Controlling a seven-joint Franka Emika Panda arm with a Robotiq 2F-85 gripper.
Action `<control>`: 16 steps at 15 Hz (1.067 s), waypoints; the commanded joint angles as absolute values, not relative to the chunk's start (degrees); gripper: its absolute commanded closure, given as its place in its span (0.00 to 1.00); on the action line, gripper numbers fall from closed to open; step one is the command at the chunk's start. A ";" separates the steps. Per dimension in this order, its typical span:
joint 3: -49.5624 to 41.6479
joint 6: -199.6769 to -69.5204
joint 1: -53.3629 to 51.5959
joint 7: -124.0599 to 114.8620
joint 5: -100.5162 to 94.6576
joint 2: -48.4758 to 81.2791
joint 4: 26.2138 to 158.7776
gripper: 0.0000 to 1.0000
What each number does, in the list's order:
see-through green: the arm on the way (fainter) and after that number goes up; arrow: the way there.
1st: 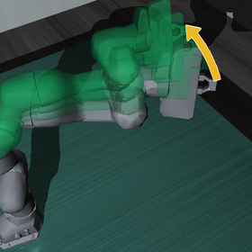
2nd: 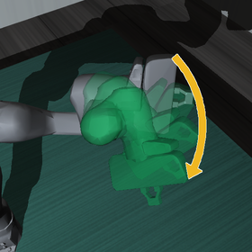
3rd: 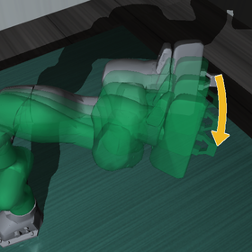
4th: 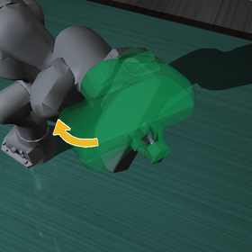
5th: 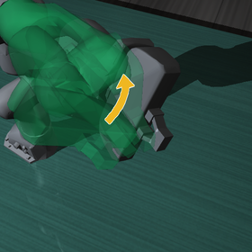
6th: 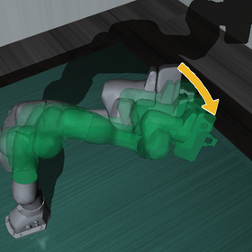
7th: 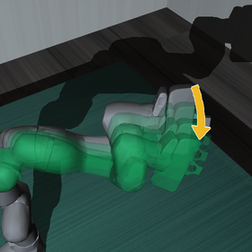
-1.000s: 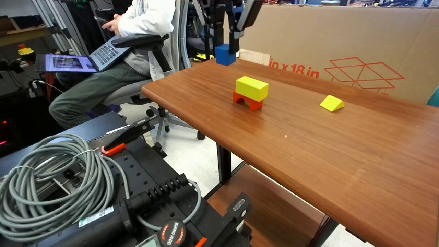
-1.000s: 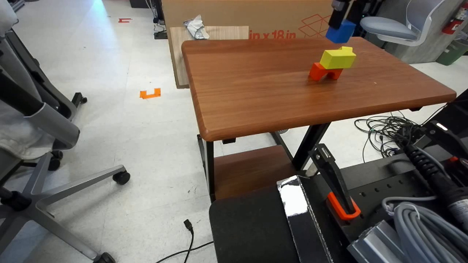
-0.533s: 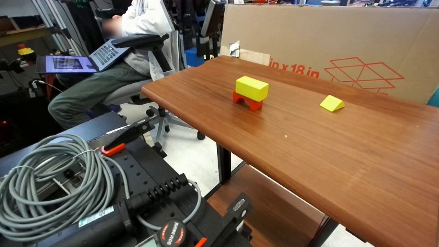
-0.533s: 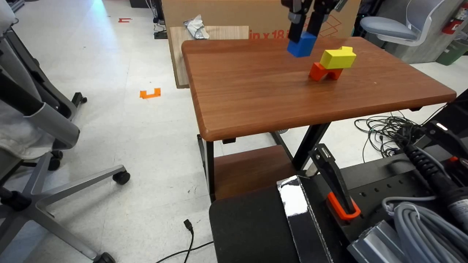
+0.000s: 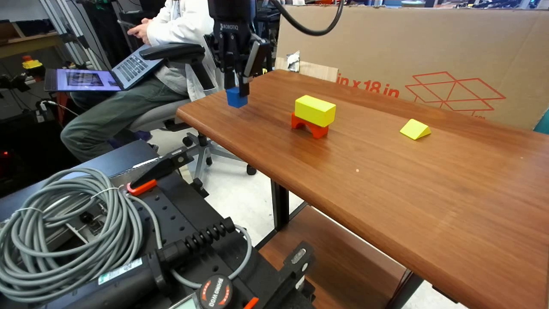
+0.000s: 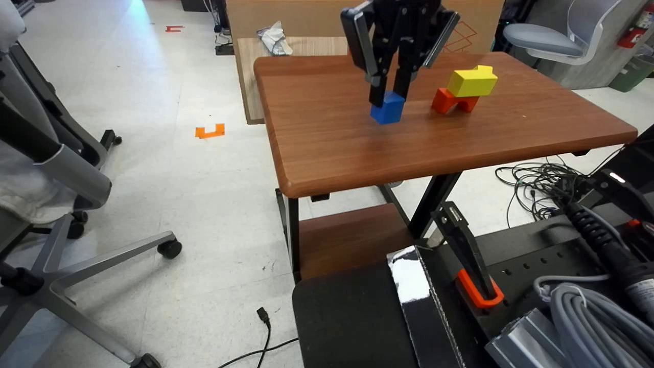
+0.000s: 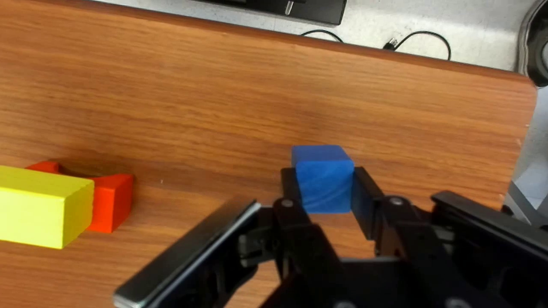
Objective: Put the blue toy on the table.
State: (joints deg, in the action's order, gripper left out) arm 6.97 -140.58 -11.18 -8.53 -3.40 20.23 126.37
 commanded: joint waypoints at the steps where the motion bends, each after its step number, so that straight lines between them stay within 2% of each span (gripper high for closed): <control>1: 5.15 -139.62 -13.66 -12.69 -7.33 25.39 121.74 0.92; 4: 4.51 -140.07 -14.71 -14.07 -9.33 26.32 120.84 0.92; 5: 4.47 -139.98 -14.90 -14.27 -9.76 26.01 120.95 0.42; 7: 4.51 -140.67 -14.88 -13.94 -10.10 24.46 122.52 0.34; 11: 5.27 -142.68 -13.16 -12.39 -8.22 17.78 128.15 0.04; 12: 5.52 -142.87 -12.28 -11.64 -7.33 15.03 130.14 0.01; 16: 5.44 -135.43 -9.19 -7.70 -4.28 5.02 133.64 0.00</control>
